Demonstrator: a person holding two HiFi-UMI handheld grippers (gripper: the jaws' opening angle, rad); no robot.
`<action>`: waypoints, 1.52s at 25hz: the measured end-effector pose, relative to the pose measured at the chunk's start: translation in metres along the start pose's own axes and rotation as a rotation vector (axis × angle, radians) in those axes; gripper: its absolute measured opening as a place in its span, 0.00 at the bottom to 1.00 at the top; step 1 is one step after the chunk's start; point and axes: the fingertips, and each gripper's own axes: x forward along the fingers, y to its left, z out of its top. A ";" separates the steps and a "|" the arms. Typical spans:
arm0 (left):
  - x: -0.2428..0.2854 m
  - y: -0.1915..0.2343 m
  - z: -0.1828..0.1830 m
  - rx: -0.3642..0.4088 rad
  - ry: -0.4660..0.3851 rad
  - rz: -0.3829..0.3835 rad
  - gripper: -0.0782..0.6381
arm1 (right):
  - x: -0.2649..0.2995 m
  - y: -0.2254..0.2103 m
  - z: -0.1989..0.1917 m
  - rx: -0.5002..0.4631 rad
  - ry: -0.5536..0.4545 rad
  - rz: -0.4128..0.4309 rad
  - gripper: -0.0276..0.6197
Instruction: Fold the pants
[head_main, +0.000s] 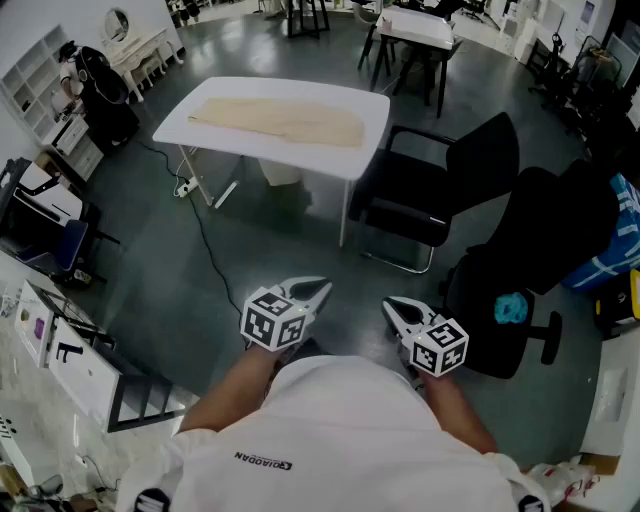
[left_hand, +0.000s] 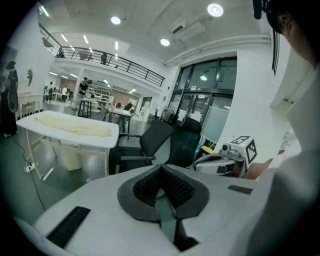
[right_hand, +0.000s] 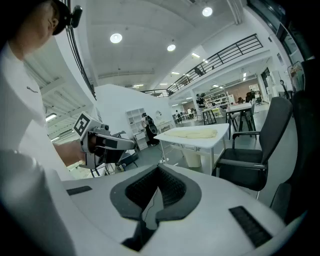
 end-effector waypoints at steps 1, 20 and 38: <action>-0.001 0.001 0.001 0.002 0.001 0.000 0.15 | 0.001 0.001 0.001 -0.001 0.000 0.000 0.07; -0.006 0.009 -0.005 0.008 0.017 0.009 0.15 | 0.017 0.011 0.000 -0.081 0.030 -0.015 0.07; 0.005 0.070 0.024 0.002 0.040 0.019 0.15 | 0.079 -0.013 0.026 -0.002 0.040 -0.004 0.07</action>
